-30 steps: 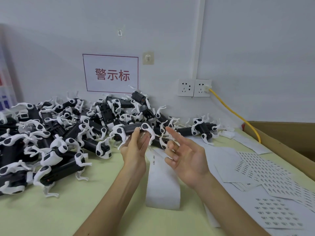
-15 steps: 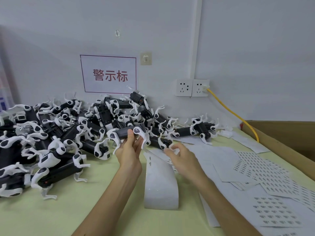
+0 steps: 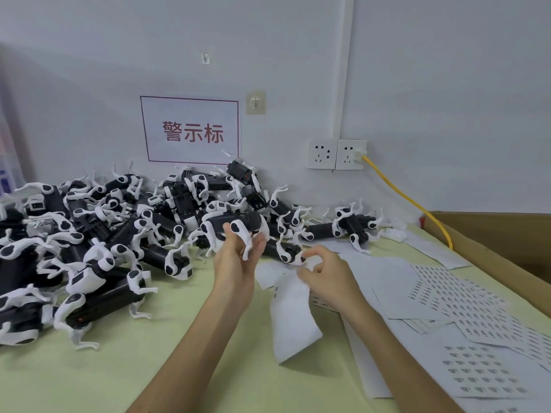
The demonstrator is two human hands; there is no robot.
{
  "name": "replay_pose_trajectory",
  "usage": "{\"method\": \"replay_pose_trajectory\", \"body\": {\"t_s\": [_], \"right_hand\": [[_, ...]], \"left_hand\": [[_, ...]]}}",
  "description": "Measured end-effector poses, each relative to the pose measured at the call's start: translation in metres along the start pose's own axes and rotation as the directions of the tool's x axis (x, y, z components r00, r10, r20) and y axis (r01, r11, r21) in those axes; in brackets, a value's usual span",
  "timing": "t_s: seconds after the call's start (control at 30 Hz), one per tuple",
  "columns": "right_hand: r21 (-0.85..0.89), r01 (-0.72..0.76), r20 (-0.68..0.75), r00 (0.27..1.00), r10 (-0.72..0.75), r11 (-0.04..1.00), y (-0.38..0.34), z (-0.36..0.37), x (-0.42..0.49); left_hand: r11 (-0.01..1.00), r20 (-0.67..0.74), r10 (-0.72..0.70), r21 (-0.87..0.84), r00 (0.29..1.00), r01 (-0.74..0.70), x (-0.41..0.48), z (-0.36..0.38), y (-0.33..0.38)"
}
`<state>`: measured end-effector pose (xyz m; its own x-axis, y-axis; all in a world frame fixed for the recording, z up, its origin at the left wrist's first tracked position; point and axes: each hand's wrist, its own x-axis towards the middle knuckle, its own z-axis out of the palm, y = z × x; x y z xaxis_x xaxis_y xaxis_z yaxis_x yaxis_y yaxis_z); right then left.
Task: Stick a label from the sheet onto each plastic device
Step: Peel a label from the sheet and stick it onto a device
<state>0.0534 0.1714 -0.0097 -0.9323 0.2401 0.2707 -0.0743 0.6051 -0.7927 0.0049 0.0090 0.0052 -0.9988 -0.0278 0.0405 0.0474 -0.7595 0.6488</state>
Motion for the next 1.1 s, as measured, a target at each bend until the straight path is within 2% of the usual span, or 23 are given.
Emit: {"method": "replay_pose_trajectory", "body": {"t_s": [0.07,0.17,0.2,0.27,0.33,0.4,0.5,0.67,0.83,0.97,1.1], "right_hand": [[-0.012,-0.006,0.037,0.999,0.007,1.0,0.002,-0.002,0.0],[-0.027,0.041,-0.055,0.998,-0.042,0.999,0.0,-0.003,0.001],[0.021,0.06,-0.094,0.994,-0.058,0.998,-0.003,-0.004,0.001],[0.27,0.08,-0.117,0.992,-0.05,0.959,-0.011,-0.007,0.001],[0.532,0.057,-0.046,0.998,-0.039,0.845,-0.019,-0.012,-0.002],[0.654,0.023,0.023,0.998,-0.05,0.756,-0.024,-0.015,-0.004],[0.71,-0.018,0.053,0.998,-0.028,0.704,-0.025,-0.014,-0.005],[0.779,-0.099,0.04,0.993,0.107,0.619,-0.024,-0.015,-0.005],[0.804,-0.128,0.075,0.991,0.115,0.581,-0.022,-0.017,-0.003],[0.839,-0.178,0.162,0.984,0.077,0.513,-0.023,-0.019,-0.003],[0.858,-0.164,0.17,0.985,0.033,0.487,-0.025,-0.023,-0.004]], "left_hand": [[0.999,0.028,0.001,0.035,1.0,-0.002,-0.001,0.001,-0.002],[0.997,0.055,-0.021,0.074,0.998,0.017,-0.004,0.003,-0.001],[0.993,0.082,-0.028,0.118,0.996,0.019,-0.005,0.003,-0.001],[0.964,0.185,-0.037,0.267,0.982,-0.014,-0.008,0.002,-0.001],[0.92,0.29,-0.061,0.387,0.955,-0.059,-0.012,0.002,-0.003],[0.872,0.358,-0.092,0.48,0.929,-0.099,-0.015,0.003,-0.007],[0.808,0.419,-0.135,0.571,0.898,-0.145,-0.02,0.006,-0.015],[0.734,0.564,-0.213,0.631,0.798,-0.25,-0.027,0.005,-0.018],[0.694,0.583,-0.249,0.665,0.774,-0.277,-0.029,0.005,-0.016],[0.721,0.585,-0.252,0.645,0.771,-0.253,-0.031,0.006,-0.013],[0.77,0.566,-0.251,0.608,0.786,-0.192,-0.03,0.005,-0.013]]}}
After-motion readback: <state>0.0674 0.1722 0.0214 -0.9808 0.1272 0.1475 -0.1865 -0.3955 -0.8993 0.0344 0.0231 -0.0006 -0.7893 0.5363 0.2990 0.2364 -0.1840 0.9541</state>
